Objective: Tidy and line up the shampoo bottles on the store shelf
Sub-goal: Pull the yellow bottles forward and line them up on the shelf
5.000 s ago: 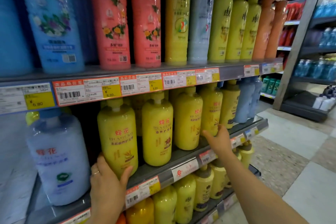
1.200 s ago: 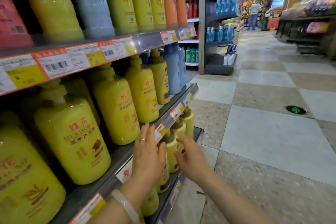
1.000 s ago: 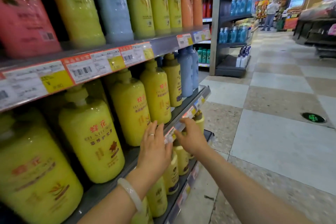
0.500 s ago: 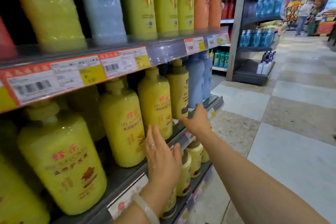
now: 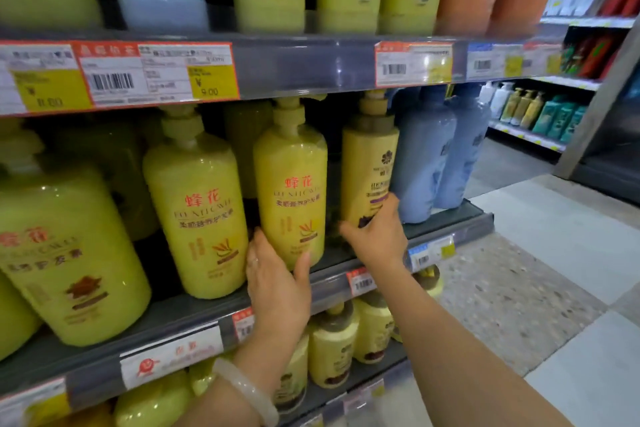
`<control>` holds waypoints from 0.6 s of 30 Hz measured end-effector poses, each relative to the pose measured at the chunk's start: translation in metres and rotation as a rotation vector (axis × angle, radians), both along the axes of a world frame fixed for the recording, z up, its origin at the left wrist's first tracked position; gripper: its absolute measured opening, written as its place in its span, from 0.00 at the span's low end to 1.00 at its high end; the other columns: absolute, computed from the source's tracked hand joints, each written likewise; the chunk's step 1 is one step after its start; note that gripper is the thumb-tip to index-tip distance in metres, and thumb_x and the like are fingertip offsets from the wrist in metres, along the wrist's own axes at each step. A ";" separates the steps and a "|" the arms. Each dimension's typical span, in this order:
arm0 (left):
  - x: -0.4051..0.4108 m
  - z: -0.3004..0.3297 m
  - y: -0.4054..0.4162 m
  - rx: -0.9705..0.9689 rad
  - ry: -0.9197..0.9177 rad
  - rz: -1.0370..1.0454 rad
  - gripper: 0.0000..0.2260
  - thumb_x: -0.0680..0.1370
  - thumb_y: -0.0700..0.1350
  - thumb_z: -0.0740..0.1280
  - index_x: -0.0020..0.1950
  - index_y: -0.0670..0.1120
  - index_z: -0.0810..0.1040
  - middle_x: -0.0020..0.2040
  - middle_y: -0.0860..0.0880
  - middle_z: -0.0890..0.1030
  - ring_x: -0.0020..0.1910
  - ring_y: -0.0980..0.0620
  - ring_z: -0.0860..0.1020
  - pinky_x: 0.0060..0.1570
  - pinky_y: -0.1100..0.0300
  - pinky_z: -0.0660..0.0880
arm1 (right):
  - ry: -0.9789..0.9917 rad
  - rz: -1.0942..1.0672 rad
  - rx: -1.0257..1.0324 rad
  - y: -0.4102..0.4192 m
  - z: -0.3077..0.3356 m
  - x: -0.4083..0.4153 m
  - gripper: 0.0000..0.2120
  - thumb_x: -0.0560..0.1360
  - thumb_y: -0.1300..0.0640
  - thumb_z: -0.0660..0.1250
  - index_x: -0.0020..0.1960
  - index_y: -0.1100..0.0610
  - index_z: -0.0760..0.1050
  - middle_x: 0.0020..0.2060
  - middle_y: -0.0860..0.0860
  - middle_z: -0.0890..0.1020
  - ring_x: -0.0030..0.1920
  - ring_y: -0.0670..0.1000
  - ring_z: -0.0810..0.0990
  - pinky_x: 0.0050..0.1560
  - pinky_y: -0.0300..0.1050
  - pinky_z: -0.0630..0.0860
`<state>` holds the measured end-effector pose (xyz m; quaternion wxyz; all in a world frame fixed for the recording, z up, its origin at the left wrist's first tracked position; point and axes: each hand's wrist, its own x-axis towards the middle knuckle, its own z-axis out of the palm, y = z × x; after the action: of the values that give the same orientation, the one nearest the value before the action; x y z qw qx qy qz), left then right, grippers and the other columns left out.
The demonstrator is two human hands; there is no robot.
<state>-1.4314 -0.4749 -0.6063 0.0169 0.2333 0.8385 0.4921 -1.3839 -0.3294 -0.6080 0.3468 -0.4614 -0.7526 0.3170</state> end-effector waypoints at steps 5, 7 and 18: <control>0.001 -0.003 0.004 -0.016 0.034 0.056 0.33 0.75 0.49 0.66 0.74 0.40 0.54 0.72 0.39 0.63 0.71 0.42 0.61 0.69 0.50 0.59 | 0.035 -0.007 0.047 -0.004 -0.005 0.002 0.39 0.59 0.45 0.74 0.63 0.57 0.61 0.56 0.55 0.75 0.58 0.59 0.74 0.57 0.56 0.73; 0.002 -0.003 0.004 -0.028 0.041 0.068 0.33 0.75 0.49 0.66 0.74 0.40 0.55 0.71 0.39 0.64 0.70 0.42 0.63 0.69 0.48 0.61 | 0.050 -0.003 0.048 -0.003 -0.005 0.004 0.40 0.59 0.45 0.74 0.64 0.57 0.61 0.55 0.55 0.75 0.57 0.58 0.74 0.57 0.55 0.73; 0.004 -0.001 0.006 -0.054 0.040 0.090 0.32 0.75 0.48 0.67 0.73 0.41 0.57 0.69 0.40 0.66 0.68 0.43 0.66 0.67 0.47 0.65 | 0.075 -0.002 0.095 -0.001 -0.009 0.002 0.39 0.60 0.45 0.75 0.64 0.56 0.63 0.53 0.54 0.76 0.55 0.55 0.75 0.57 0.53 0.74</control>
<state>-1.4275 -0.4684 -0.6069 -0.0155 0.2047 0.8613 0.4648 -1.3816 -0.3304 -0.6168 0.3965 -0.4328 -0.7530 0.2976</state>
